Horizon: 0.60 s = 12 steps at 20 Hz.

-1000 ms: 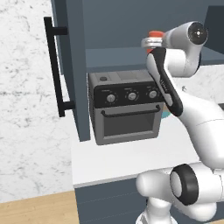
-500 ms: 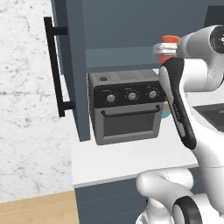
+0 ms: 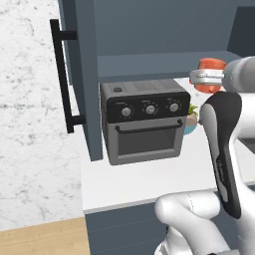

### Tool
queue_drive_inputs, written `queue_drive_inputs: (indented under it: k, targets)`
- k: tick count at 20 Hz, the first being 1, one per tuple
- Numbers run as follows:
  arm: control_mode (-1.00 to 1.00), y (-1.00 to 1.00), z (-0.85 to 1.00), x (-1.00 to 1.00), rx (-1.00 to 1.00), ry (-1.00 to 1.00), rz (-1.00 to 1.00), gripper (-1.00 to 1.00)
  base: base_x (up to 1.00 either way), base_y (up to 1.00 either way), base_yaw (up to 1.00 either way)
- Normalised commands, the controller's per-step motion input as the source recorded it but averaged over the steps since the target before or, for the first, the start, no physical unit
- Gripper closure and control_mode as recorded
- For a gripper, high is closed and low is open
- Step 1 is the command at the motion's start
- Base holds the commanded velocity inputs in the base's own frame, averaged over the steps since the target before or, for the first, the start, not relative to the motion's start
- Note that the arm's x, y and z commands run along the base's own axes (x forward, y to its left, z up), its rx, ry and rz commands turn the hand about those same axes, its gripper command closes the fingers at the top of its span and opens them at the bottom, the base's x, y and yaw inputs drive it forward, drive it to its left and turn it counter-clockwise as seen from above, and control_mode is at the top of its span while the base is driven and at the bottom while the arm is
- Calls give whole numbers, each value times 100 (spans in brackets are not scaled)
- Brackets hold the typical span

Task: Gather all objects into one cabinet and sort the glasses and bowls to opposite sides.

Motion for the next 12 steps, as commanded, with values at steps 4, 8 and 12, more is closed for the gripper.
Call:
queue_drive_inputs:
  k: [4,8,12]
  targets:
    - [-100,1,-2,-71,0,1,0,100,0,0,0]
    - [-100,0,-14,-3,0,1,0,100,0,0,0]
    - [-100,0,-25,0,0,11,0,100,0,0,0]
